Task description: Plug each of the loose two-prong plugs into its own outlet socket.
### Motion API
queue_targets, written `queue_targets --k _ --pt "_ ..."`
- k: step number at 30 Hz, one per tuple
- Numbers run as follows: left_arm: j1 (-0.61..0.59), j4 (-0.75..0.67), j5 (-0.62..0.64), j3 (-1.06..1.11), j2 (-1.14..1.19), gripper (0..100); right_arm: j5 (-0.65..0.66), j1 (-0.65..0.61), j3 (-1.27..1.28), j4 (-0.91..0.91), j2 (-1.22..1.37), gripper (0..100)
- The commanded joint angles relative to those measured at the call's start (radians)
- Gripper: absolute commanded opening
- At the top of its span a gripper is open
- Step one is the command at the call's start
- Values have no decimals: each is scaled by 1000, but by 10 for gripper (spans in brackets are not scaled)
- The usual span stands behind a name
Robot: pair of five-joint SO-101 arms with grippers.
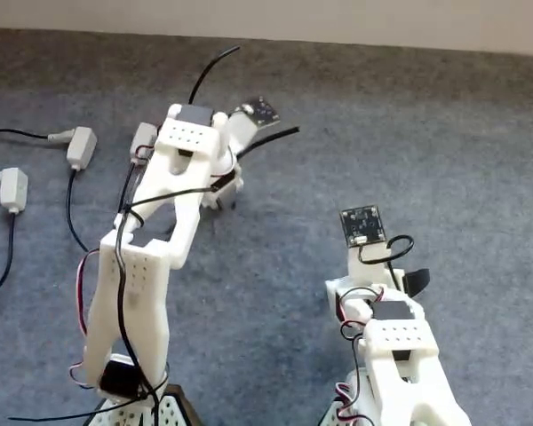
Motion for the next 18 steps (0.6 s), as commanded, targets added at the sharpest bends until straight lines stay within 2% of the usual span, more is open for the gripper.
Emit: queue_targets --k 1,3,5,12,18 --pt "7 17 41 -47 -21 254 11 5 -4 -18 -27 539" --pt "-1 37 55 -47 -56 325 11 5 -4 -18 -27 539" --pt "-2 63 54 -47 -102 357 11 5 -4 -18 -27 539" --pt "-4 132 52 -48 -208 358 11 5 -4 -18 -27 539" --pt "-68 195 52 -156 -337 358 11 5 -4 -18 -27 539"
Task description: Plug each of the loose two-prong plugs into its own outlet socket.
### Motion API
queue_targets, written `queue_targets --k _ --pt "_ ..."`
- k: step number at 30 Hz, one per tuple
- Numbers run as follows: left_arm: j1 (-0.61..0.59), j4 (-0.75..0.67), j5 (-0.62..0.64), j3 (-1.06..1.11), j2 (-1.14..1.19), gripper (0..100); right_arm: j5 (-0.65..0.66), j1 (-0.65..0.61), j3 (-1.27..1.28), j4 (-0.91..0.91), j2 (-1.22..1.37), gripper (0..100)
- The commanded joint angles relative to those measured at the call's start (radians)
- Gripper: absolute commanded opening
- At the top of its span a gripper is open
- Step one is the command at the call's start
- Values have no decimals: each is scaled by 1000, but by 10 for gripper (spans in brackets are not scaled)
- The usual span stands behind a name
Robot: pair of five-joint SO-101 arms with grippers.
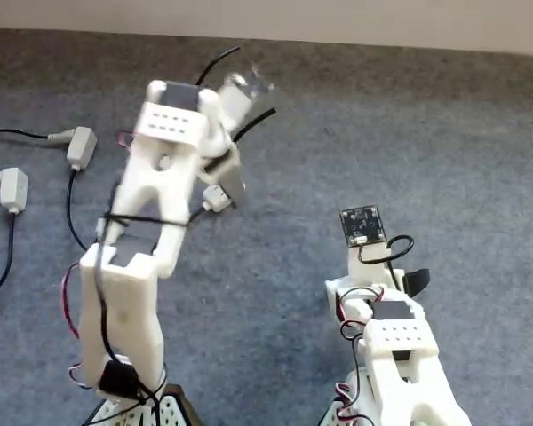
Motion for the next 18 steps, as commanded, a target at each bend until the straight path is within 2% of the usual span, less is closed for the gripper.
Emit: queue_targets --k 1,5,9,11,14,16,18 --pt "-61 71 6 -131 -159 358 11 5 -4 -18 -27 539" --pt "-105 147 8 -245 -294 357 11 25 -10 -8 -28 539" --pt "-147 167 9 -275 -490 336 6 122 -79 74 -45 510" --pt "-173 167 12 -275 -588 277 6 153 -119 142 -79 419" --pt "-209 167 25 -231 -716 189 6 159 -165 255 -170 221" --pt "-243 169 75 -163 -806 168 6 159 -193 340 -251 110" --pt "-272 169 109 -58 -909 178 11 159 -223 433 -346 43"
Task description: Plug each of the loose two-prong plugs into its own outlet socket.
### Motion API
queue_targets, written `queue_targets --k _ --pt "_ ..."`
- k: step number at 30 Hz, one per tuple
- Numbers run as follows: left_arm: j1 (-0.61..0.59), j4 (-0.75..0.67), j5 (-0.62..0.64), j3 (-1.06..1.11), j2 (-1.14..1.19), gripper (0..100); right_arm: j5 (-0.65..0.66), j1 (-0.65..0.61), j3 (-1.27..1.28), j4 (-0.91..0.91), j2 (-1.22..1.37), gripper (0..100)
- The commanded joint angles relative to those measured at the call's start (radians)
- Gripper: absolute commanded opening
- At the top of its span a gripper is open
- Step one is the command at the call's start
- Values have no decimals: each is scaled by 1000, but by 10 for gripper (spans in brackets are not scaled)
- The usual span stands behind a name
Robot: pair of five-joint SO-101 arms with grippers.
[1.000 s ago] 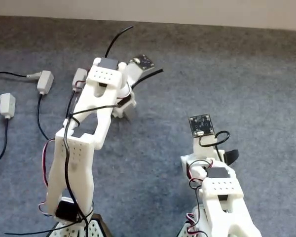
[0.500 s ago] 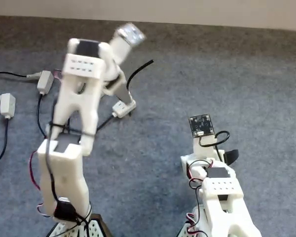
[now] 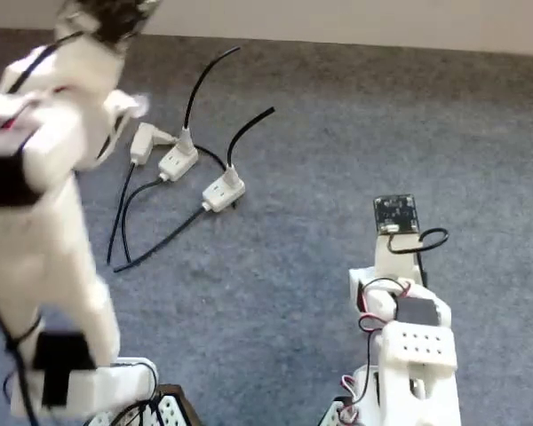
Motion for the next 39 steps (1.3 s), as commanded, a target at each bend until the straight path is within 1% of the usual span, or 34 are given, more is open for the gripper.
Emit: queue_targets --k 1,5,8,10,14,17,20,23,24,27,30,31,36,39 --pt "-59 5 72 196 -246 184 11 12 -99 156 -177 35" --pt "-59 -3 74 510 -504 189 25 12 -151 325 -406 29" --pt "-54 -9 74 802 -711 189 103 12 -153 414 -576 29" --pt "-59 -69 71 1010 -848 189 130 13 -130 443 -667 29" --pt "-99 -198 69 1414 -1116 189 161 22 -21 444 -776 16" --pt "-116 -281 68 1661 -1307 189 161 62 5 435 -773 6" --pt "-133 -356 68 1857 -1494 190 161 76 42 389 -765 6" --pt "-137 -388 68 1989 -1661 191 160 76 143 334 -773 6" --pt "-136 -388 68 2008 -1695 191 160 76 177 308 -773 6" --pt "-136 -388 69 2035 -1661 191 155 73 251 263 -773 6" --pt "-133 -410 69 2098 -1636 191 84 71 309 232 -773 6" --pt "-133 -427 69 2130 -1636 190 68 71 335 214 -773 6" --pt "-136 -563 69 2344 -1655 190 68 77 481 84 -773 6" --pt "-133 -646 69 2474 -1666 190 66 99 498 70 -771 6"
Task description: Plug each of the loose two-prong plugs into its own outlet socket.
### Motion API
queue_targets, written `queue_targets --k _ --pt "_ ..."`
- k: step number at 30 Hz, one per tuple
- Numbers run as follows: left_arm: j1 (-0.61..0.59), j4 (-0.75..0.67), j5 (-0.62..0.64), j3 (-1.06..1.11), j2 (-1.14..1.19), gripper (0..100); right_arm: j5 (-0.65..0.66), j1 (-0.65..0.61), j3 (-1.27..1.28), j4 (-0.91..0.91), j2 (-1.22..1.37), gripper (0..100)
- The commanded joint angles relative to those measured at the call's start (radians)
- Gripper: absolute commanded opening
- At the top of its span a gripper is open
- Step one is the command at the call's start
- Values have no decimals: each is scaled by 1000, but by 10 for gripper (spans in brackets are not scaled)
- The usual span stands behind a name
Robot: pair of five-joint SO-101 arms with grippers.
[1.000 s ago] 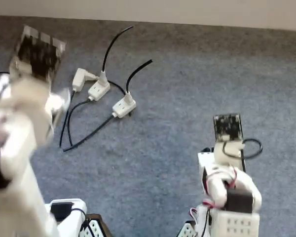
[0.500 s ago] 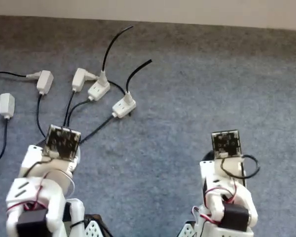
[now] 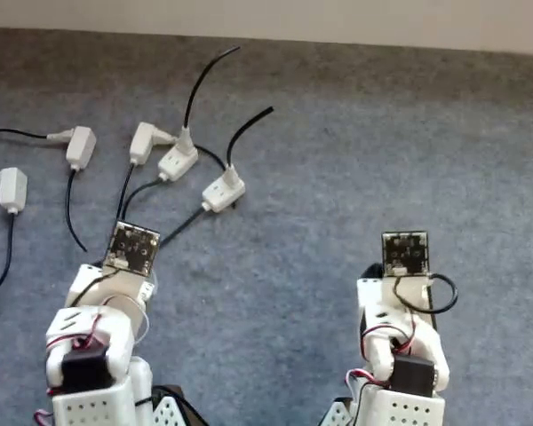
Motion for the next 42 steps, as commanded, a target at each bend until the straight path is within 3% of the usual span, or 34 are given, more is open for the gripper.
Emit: queue_targets --k 1,11,42 --pt "2 -141 5 176 -13 190 -6 39 159 -36 -7 6" --pt "-2 -163 5 179 -13 190 -6 162 159 -35 1 6" --pt "-2 -163 5 179 -13 190 -6 157 159 -35 1 6"
